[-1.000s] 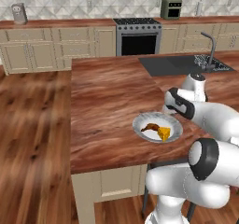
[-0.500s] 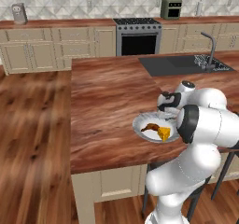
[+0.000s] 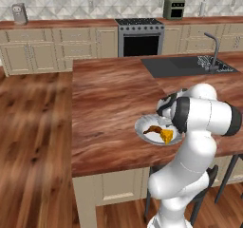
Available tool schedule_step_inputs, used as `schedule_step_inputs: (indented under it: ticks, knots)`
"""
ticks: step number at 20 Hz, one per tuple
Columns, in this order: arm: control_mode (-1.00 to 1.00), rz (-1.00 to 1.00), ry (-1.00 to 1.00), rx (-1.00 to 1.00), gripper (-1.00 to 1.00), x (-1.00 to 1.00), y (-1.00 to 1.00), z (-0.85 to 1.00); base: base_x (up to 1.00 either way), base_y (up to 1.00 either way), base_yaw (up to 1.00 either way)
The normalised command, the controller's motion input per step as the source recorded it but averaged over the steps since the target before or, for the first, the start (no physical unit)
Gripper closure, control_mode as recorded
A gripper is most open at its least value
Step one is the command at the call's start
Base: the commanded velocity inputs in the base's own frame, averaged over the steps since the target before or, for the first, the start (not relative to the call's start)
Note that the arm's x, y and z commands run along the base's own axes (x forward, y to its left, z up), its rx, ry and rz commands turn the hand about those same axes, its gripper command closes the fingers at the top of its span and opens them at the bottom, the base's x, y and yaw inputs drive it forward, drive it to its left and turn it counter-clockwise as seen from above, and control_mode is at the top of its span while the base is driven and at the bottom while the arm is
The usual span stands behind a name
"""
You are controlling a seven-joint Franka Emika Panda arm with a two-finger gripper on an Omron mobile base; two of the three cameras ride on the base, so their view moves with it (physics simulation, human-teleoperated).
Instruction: Take the cheese, chicken drumstick, and potato from the fridge and place them on the plate on the dining counter to create an appetizer plate.
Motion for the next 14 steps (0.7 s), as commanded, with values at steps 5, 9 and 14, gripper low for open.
schedule_step_inputs:
  ticks: [5, 9, 14]
  knots:
    - [-1.0, 0.0, 0.0, 0.0, 1.0, 0.22, 0.0, -0.3, 0.0, 0.0, 0.0]
    - [-1.0, 0.0, 0.0, 0.0, -1.0, 0.3, -0.01, -0.24, 0.0, 0.0, 0.0]
    - [-1.0, 0.0, 0.0, 0.0, -1.0, 0.07, 0.0, -0.12, 0.0, 0.0, 0.0]
